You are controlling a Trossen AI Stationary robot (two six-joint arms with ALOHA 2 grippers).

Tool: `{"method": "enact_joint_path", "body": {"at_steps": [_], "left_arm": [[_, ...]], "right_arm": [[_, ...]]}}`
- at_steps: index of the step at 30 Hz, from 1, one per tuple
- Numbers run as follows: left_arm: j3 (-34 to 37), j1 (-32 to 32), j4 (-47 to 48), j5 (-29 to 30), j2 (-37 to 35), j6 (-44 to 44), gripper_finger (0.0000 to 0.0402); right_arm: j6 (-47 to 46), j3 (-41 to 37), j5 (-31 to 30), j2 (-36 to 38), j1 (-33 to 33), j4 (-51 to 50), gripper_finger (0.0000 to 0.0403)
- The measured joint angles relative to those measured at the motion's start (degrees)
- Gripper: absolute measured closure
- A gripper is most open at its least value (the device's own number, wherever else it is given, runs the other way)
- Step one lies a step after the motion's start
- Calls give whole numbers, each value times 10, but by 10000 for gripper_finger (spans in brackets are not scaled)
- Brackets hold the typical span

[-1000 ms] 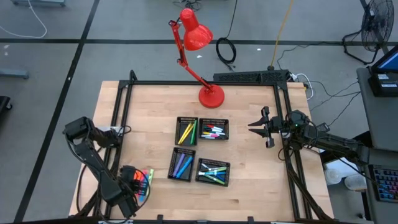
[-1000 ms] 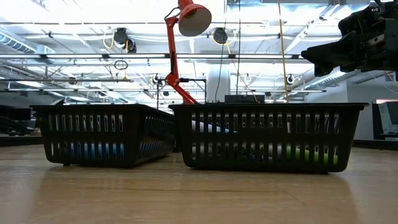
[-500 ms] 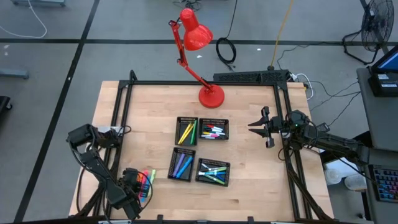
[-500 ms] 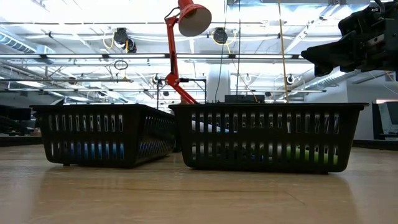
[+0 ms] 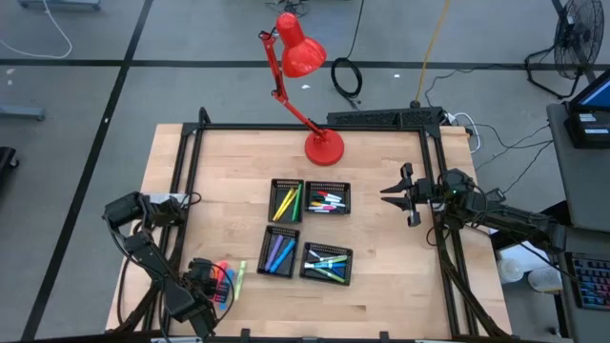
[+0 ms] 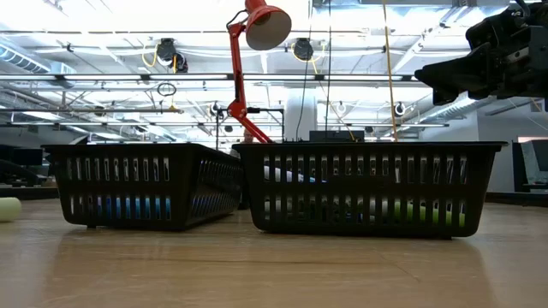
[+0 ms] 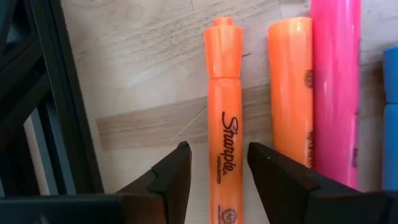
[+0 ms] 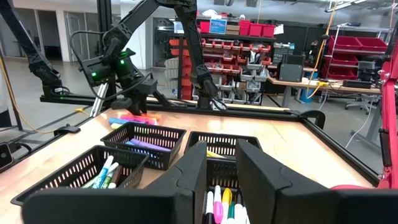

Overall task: Pick & Place Markers
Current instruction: Put the orange highlighter into the bottom left black bin

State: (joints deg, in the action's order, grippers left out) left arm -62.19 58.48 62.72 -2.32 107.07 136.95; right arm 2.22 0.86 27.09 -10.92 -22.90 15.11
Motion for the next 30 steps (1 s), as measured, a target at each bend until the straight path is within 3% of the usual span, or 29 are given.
{"method": "enact_joint_path", "body": {"at_steps": [4, 12, 22, 30], "left_arm": [[0, 0, 0, 9, 1, -2, 242], [1, 1, 0, 14, 1, 1, 343], [3, -12, 21, -1, -13, 13, 343], [4, -31, 92, 74, -81, 11, 343]], "right_arm": [[0, 0, 0, 0, 0, 0, 325], [0, 0, 0, 0, 0, 0, 325], [0, 0, 0, 0, 0, 0, 325], [0, 0, 0, 0, 0, 0, 325]]}}
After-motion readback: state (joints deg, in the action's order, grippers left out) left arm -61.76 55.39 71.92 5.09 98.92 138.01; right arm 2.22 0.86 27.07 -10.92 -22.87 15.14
